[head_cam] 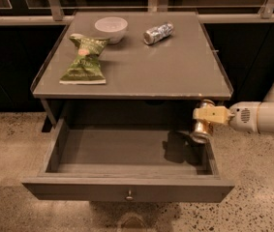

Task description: Pick orange can from top drawer and place on counter

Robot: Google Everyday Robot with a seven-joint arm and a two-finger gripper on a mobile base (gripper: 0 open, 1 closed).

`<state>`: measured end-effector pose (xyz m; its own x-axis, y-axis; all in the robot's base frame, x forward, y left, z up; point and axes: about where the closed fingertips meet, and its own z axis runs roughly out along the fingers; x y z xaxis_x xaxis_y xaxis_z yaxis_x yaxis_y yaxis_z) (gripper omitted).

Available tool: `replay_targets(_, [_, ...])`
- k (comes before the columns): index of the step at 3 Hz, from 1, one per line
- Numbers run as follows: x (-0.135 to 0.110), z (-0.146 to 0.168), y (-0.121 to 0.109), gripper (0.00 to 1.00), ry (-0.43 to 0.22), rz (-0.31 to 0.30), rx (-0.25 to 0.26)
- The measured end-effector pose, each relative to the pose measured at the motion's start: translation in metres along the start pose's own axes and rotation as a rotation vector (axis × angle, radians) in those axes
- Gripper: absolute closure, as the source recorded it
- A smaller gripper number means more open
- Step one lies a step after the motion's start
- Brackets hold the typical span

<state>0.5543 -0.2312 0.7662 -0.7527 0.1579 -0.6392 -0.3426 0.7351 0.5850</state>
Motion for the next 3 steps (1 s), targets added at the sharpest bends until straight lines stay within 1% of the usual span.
replay_targets(1, [0.0, 0.0, 0.0, 1.0, 0.0, 0.0, 0.0])
replay_targets(2, [0.008, -0.006, 0.012, 1.0, 0.014, -0.018, 0.007])
replay_targets(3, [0.013, -0.022, 0.036, 1.0, -0.008, -0.046, 0.003])
